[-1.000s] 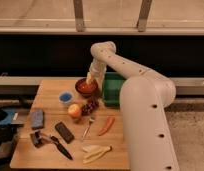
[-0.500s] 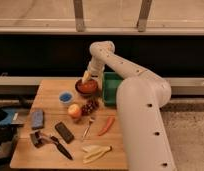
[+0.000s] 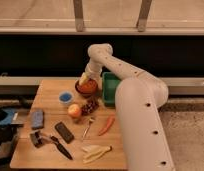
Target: Stack bowls into tray
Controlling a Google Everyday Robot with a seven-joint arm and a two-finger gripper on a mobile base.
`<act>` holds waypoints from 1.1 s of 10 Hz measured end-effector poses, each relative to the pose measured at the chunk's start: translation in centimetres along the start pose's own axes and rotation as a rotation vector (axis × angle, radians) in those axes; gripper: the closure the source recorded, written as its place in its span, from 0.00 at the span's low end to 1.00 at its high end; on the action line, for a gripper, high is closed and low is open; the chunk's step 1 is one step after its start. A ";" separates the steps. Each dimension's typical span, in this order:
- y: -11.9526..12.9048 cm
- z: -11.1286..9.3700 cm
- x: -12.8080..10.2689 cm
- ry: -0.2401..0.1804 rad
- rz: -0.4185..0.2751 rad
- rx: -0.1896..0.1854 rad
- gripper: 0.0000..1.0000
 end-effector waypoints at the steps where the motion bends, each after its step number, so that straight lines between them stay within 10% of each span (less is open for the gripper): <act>1: 0.1 0.4 0.2 0.006 0.004 -0.008 0.29; 11: 1.1 3.3 1.4 0.059 0.018 -0.051 0.29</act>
